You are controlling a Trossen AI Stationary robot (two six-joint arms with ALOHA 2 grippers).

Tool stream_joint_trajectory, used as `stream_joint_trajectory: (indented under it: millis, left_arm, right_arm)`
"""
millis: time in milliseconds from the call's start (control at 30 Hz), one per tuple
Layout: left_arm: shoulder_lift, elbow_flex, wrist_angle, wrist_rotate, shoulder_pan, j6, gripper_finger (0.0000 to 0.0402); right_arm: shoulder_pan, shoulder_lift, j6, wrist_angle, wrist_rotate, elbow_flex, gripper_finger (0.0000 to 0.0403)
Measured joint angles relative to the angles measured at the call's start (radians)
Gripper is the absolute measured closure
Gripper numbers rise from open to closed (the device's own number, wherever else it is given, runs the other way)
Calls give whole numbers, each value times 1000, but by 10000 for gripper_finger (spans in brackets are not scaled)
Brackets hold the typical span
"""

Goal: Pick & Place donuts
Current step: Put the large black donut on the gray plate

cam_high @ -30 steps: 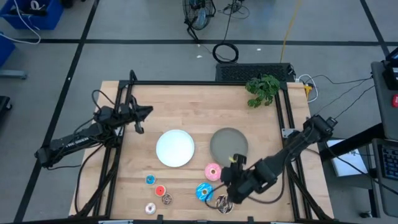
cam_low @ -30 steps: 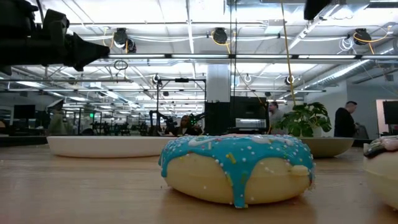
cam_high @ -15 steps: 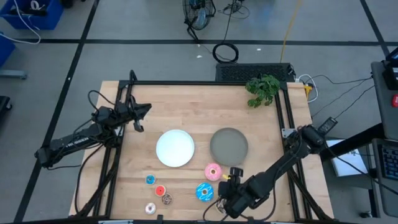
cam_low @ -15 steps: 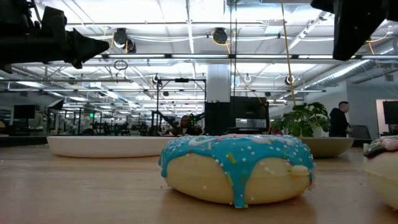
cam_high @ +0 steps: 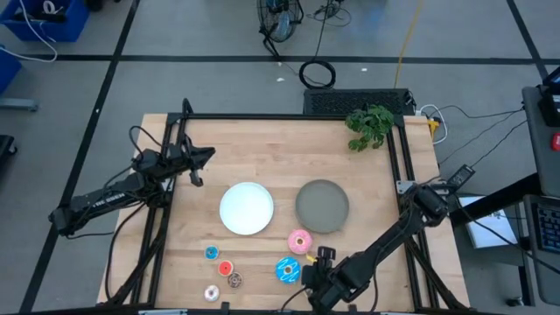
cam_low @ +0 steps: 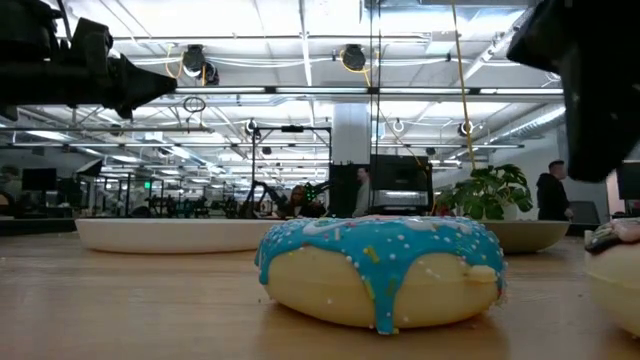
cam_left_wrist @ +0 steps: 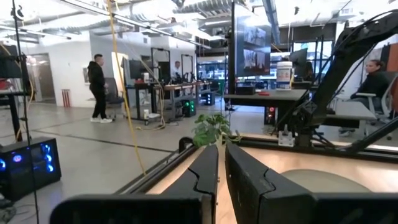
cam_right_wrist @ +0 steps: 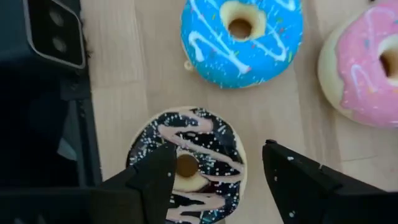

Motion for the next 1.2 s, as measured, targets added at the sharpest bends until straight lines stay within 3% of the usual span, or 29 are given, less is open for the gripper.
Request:
stream_joint_trajectory:
  millis: [833,1200]
  left_arm:
    - [0,0,15,0,0,-19,364]
    - [0,0,15,0,0,-19,364]
  right_arm:
    - [22,57,23,-41,-23,-5,181]
    - [-27,64,78,105,-172,-92,245]
